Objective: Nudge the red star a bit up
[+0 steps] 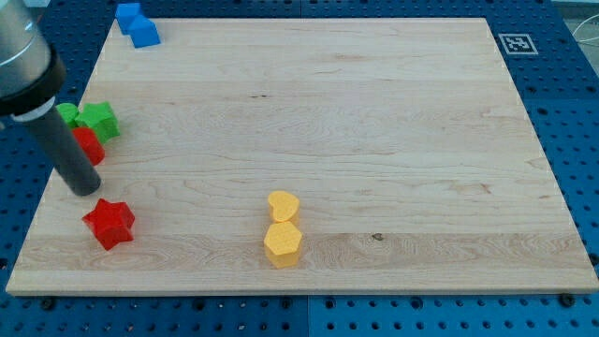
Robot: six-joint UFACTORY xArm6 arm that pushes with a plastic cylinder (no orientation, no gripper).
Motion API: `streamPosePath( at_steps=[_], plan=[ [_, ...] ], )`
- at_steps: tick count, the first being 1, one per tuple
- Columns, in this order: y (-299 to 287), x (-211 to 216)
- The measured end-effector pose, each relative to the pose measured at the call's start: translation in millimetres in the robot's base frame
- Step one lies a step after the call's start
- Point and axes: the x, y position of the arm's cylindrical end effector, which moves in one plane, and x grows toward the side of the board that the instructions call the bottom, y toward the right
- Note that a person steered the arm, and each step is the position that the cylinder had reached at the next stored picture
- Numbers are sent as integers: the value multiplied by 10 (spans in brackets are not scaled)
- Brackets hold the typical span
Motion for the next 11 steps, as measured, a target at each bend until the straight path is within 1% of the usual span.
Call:
streamPosePath(
  at_steps=[2,3,5,6,11],
  plan=[
    [-164,764],
    [-116,996],
    [328,951],
    [502,828],
    [852,-43]
  ],
)
